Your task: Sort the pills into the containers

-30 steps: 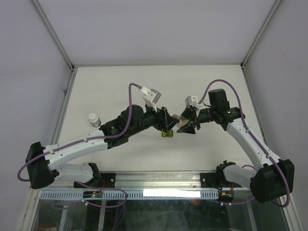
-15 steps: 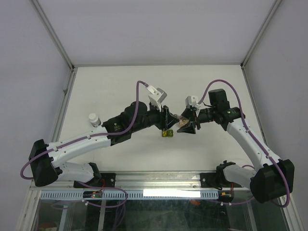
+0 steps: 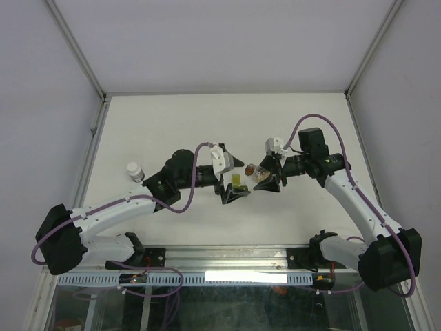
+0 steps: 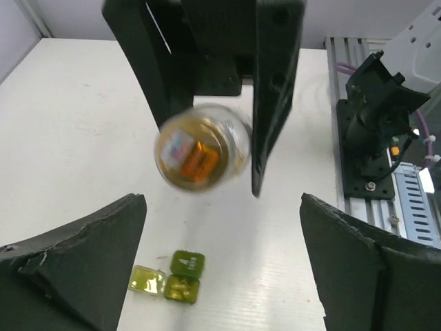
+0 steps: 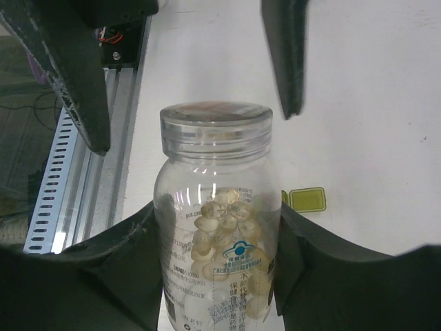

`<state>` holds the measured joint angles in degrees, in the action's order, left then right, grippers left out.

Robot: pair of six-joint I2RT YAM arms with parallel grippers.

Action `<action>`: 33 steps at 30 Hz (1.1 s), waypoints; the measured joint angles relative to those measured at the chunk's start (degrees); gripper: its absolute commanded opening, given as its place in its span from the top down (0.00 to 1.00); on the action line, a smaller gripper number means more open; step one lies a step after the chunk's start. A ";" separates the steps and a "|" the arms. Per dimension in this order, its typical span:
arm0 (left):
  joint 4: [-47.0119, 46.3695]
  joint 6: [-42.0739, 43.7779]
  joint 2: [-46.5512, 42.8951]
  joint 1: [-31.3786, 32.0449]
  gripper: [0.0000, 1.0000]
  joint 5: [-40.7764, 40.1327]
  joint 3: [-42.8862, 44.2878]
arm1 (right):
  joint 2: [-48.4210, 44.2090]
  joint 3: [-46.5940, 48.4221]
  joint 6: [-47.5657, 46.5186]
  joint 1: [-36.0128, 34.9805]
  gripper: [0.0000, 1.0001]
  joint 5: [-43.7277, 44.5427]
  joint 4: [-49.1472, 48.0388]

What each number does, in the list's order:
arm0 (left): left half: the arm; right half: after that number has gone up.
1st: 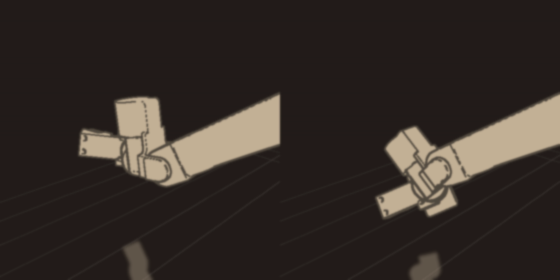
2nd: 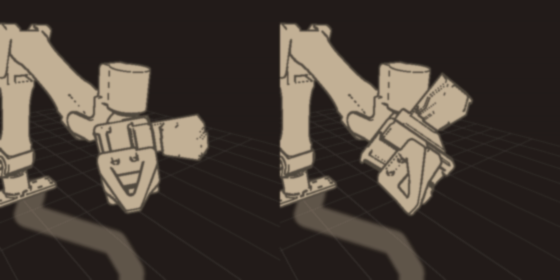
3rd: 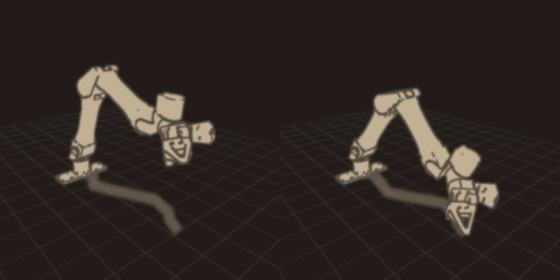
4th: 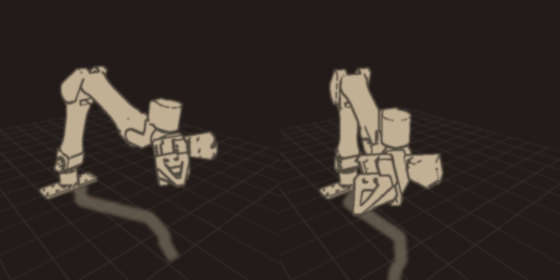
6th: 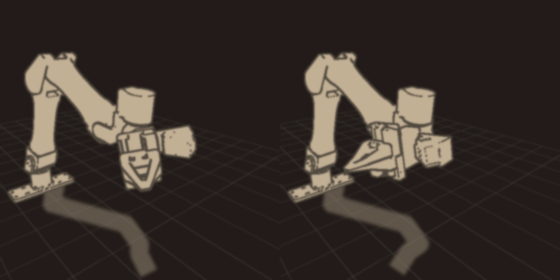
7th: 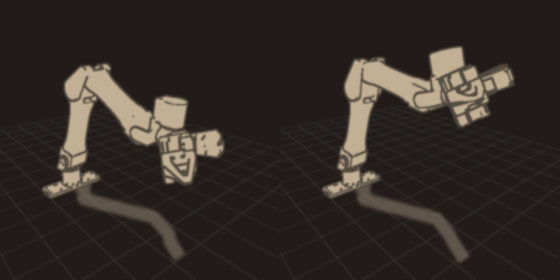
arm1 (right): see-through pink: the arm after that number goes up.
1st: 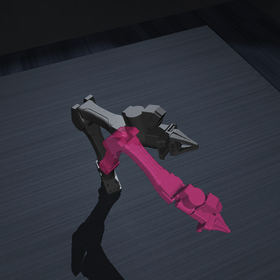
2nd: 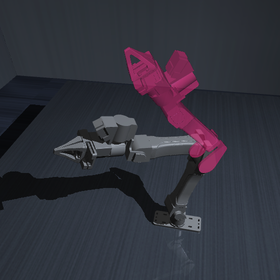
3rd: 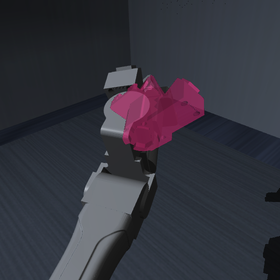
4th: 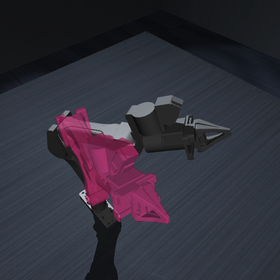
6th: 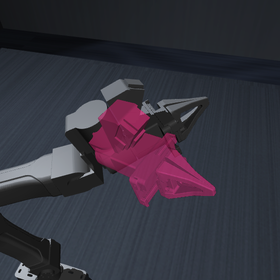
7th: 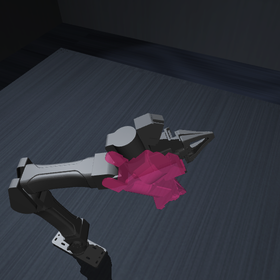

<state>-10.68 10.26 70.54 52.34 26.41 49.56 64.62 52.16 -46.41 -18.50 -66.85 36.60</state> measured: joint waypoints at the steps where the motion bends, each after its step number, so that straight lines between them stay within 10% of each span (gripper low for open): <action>1: -2.38 -0.59 -1.14 0.00 0.01 -0.24 -2.80 | 0.00 0.00 0.00 0.00 1.00 0.00 -0.17; 15: -7.21 -33.97 -8.98 1.51 0.22 -17.33 -7.04 | 0.00 0.00 0.00 0.00 1.00 -0.02 -0.55; 33: 9.18 -36.46 1.79 8.76 0.48 -32.54 6.80 | 0.00 0.00 0.00 0.00 1.00 0.00 -0.55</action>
<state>-1.50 -26.20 72.34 61.10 -6.13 56.36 64.62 52.16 -46.41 -18.50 -66.85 36.05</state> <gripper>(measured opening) 0.594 0.548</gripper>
